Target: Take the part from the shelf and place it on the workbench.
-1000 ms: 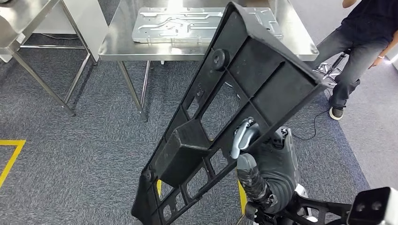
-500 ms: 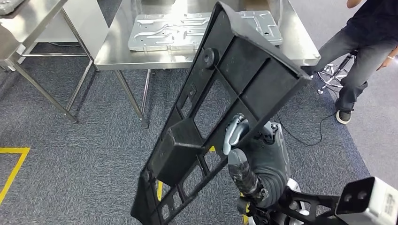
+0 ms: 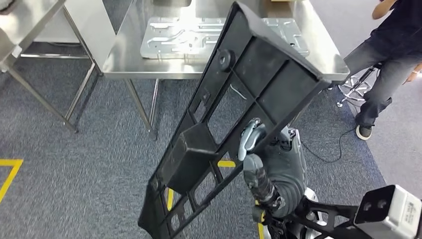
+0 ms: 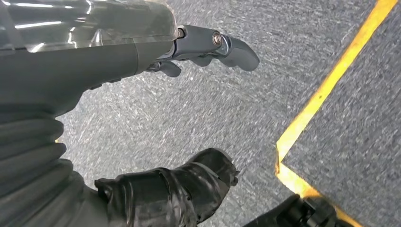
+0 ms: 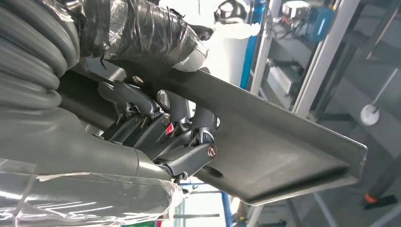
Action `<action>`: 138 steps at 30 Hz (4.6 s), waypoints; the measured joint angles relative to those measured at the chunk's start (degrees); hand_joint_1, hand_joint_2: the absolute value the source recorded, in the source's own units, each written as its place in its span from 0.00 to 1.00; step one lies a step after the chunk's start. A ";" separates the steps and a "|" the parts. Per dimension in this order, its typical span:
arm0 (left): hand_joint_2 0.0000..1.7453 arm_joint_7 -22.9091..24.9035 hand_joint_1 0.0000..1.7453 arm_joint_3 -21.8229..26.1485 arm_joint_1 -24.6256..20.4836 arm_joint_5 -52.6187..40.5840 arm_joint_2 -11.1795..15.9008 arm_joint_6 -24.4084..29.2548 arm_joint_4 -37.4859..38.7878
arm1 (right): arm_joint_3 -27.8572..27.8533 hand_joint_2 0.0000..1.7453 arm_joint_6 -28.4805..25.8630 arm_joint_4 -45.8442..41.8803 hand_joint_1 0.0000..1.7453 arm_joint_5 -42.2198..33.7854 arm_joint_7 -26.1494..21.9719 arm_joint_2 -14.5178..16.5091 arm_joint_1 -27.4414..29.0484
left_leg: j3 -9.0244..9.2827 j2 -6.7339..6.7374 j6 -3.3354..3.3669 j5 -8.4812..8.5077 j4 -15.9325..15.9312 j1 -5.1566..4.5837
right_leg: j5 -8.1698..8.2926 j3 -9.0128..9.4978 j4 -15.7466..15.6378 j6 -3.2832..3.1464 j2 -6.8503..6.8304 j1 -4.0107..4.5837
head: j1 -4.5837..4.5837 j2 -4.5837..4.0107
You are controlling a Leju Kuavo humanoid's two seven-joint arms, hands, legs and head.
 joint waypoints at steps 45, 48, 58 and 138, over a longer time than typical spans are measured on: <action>1.00 0.32 0.00 -0.02 -0.39 0.27 0.15 -0.10 0.36 | -2.76 1.00 0.43 -1.11 0.99 -1.60 -0.90 -2.19 2.61 | 0.54 0.04 -2.91 -9.69 16.31 -0.06 | 8.23 5.39 -13.28 -3.43 0.22 0.43 | 0.13 -0.01; 1.00 0.39 0.00 -0.02 0.17 0.34 0.17 -0.14 0.38 | -2.76 1.00 0.48 -1.09 0.99 -1.64 -0.88 -2.19 2.66 | -5.02 0.05 -2.70 -13.73 15.45 -0.12 | 5.61 9.28 -13.83 -3.38 0.59 0.37 | 0.14 -0.01; 1.00 0.47 0.00 -0.04 0.27 0.40 0.33 -0.22 0.52 | -3.10 1.00 0.87 -1.49 0.99 -1.78 -0.76 -2.20 2.43 | 1.04 -0.80 0.31 2.83 -2.33 -0.84 | 3.66 13.68 -8.40 -0.94 0.59 0.58 | 0.67 0.00; 1.00 0.35 0.00 -3.15 -0.44 1.32 0.72 -1.89 0.79 | 15.34 1.00 26.07 34.50 0.99 98.98 42.22 -18.71 -35.77 | -9.06 0.00 -2.87 -5.61 15.56 0.00 | 9.66 3.03 -13.24 -2.87 0.09 -0.19 | -0.34 0.00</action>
